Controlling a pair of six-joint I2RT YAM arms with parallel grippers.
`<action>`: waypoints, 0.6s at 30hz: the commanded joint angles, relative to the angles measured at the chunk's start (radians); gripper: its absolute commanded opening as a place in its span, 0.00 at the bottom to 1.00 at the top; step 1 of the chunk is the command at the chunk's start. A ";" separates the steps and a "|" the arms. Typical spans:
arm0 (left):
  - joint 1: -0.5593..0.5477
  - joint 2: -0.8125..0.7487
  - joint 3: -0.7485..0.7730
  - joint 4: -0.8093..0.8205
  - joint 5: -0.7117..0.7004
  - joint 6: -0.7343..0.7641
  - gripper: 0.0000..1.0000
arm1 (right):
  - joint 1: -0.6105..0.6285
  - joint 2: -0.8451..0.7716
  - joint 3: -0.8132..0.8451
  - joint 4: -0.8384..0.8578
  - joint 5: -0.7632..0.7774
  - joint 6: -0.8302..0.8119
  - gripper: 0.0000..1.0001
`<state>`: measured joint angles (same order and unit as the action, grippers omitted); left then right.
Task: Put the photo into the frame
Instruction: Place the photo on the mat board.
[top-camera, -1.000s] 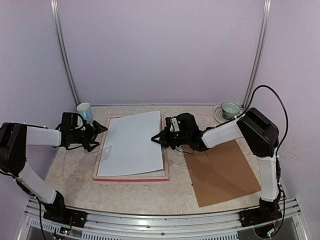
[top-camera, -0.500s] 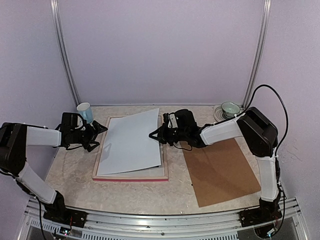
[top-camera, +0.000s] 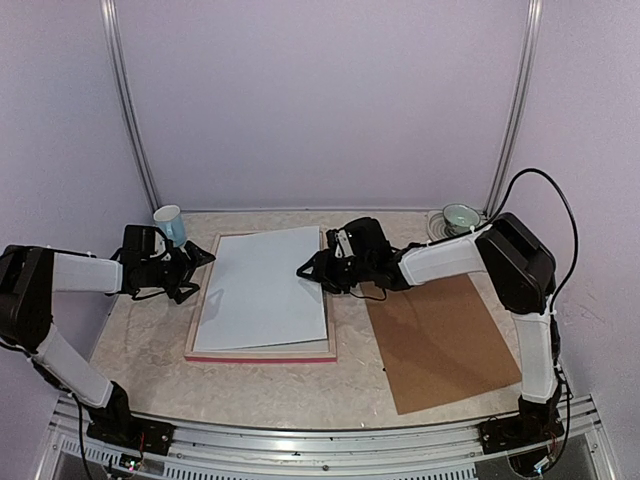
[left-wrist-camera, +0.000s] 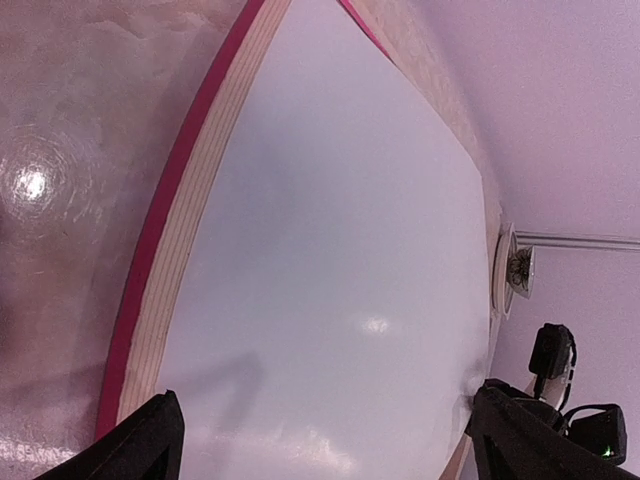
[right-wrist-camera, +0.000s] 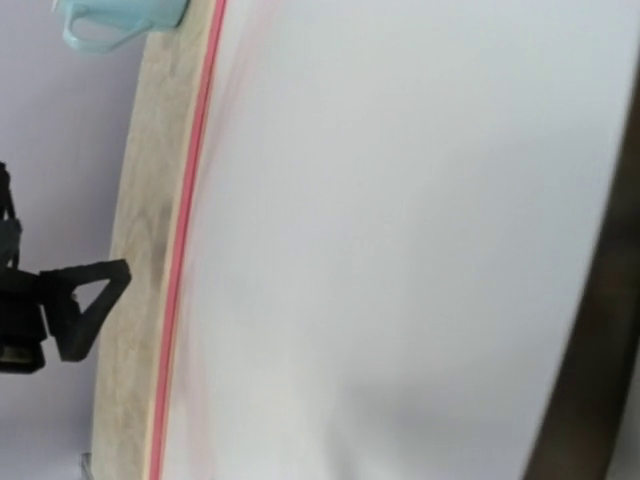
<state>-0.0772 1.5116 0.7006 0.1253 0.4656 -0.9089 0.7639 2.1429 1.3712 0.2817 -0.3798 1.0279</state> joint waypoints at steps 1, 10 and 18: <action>0.005 -0.005 -0.012 0.023 0.010 0.002 0.99 | 0.014 -0.012 0.062 -0.121 0.033 -0.064 0.47; 0.005 -0.001 -0.012 0.025 0.012 0.001 0.99 | 0.033 -0.013 0.207 -0.405 0.155 -0.204 0.58; 0.004 0.004 -0.012 0.026 0.016 -0.001 0.99 | 0.041 0.003 0.306 -0.591 0.255 -0.285 0.68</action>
<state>-0.0772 1.5116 0.6994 0.1268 0.4667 -0.9119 0.7967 2.1429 1.6363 -0.1726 -0.2005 0.8066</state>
